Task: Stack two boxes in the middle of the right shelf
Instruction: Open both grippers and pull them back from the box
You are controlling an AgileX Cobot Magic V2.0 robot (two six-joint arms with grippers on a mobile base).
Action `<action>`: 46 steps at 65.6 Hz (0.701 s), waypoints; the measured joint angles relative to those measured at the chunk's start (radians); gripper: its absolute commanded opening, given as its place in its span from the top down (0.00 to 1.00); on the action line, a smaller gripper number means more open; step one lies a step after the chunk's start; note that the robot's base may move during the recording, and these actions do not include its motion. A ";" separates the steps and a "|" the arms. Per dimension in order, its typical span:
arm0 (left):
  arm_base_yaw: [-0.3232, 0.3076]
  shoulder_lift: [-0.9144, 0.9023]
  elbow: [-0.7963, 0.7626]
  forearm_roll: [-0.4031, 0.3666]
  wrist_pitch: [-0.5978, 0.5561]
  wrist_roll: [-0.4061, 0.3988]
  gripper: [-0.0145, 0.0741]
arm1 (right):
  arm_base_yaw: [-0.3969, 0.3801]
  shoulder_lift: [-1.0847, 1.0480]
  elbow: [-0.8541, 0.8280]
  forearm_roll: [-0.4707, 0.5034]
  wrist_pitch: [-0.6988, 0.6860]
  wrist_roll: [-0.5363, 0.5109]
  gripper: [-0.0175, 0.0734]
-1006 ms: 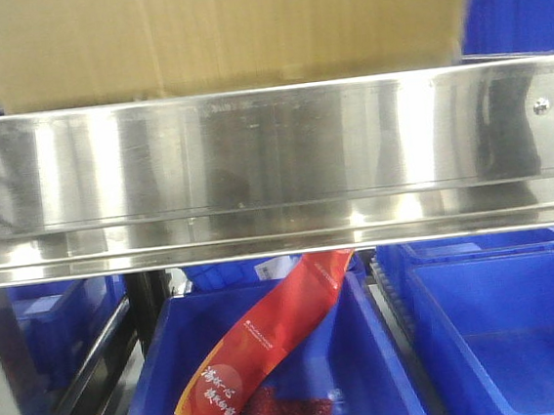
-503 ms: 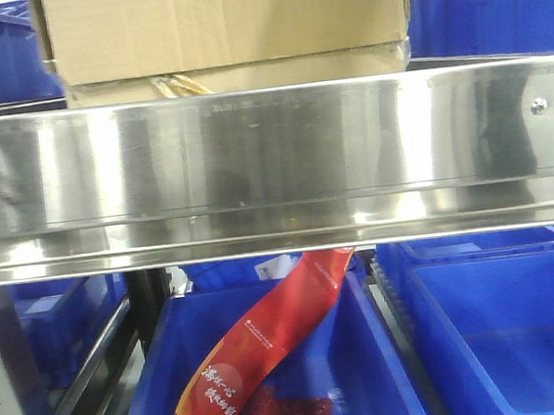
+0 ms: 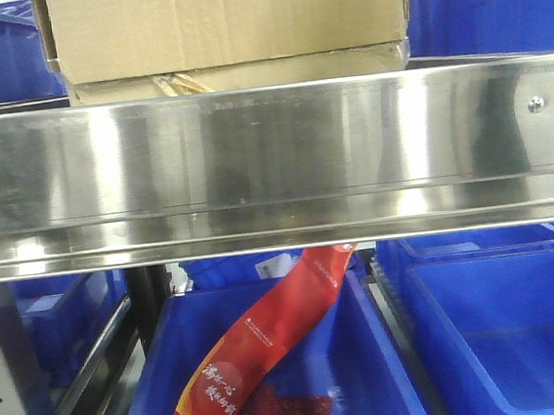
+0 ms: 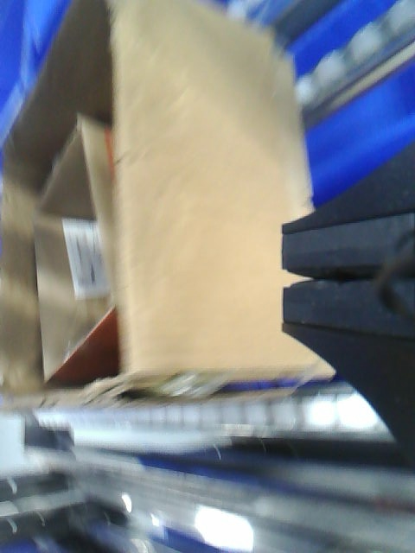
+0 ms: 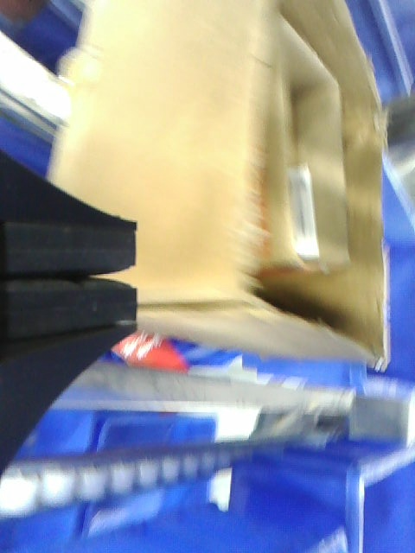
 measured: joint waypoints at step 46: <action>0.169 -0.739 0.608 -0.035 -0.232 -0.020 0.96 | 0.000 -0.505 0.470 -0.008 -0.188 -0.004 0.99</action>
